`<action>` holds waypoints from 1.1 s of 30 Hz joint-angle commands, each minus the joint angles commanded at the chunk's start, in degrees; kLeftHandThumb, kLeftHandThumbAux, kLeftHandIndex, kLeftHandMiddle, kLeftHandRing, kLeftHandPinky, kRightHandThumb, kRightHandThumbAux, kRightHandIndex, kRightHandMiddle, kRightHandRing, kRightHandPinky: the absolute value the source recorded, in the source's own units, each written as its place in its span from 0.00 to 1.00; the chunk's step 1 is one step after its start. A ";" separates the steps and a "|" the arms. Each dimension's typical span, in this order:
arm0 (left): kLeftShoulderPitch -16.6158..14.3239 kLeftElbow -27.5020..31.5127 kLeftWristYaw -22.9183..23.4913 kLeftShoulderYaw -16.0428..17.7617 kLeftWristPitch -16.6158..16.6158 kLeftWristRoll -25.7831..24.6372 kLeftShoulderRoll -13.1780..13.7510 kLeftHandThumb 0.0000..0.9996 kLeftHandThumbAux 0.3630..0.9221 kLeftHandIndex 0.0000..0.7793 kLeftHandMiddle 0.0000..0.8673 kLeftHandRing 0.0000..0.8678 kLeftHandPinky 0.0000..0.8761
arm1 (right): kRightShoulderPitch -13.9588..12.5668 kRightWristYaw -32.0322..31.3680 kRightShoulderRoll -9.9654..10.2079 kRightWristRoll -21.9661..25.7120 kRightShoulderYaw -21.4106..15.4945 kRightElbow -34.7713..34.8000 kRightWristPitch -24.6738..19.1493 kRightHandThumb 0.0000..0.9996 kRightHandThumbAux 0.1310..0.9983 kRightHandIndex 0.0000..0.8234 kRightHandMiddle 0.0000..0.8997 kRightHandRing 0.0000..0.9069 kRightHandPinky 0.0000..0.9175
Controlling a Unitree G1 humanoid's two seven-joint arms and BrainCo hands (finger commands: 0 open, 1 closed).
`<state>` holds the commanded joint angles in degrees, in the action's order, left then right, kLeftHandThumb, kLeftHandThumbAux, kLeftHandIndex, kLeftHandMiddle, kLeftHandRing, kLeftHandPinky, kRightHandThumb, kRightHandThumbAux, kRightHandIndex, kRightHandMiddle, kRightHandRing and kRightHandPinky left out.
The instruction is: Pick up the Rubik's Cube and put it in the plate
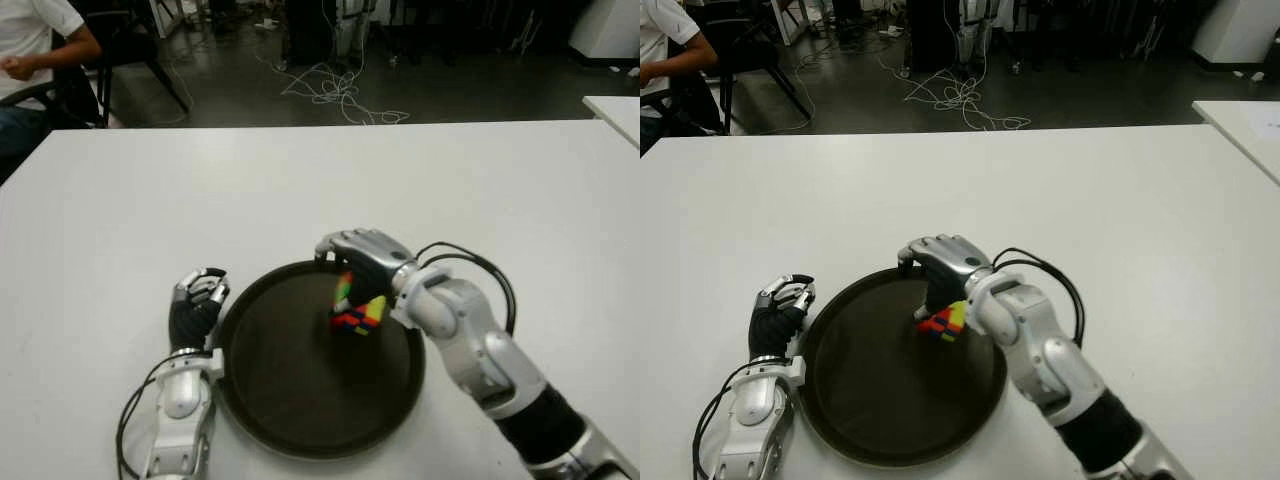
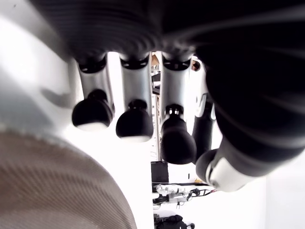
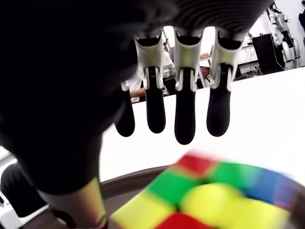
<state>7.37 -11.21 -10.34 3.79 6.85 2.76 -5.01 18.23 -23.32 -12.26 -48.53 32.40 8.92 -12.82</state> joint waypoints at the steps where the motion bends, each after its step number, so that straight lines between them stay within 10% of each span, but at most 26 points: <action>1: 0.01 0.10 -0.19 -0.03 -0.16 0.13 -0.06 0.70 0.61 0.57 0.94 0.96 0.95 | -0.02 0.29 0.22 -0.27 0.17 -0.31 -0.05 0.15 0.86 0.69 0.84 0.86 0.85; 15: 0.01 0.52 -1.06 -0.07 -1.11 -0.14 -0.47 0.71 0.61 0.57 0.93 0.96 0.95 | -0.57 1.80 1.79 -1.30 1.29 -1.79 -0.11 0.05 0.89 0.59 0.76 0.78 0.77; 33: 0.51 1.58 -0.79 -0.69 -0.97 0.20 -0.38 0.70 0.61 0.57 0.91 0.95 0.94 | -0.63 3.20 2.98 0.17 0.99 -3.60 1.46 0.21 0.87 0.61 0.76 0.79 0.79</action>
<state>7.89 -9.62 -11.13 3.10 5.88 2.96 -5.39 17.60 -20.12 -9.28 -48.35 33.39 5.31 -11.36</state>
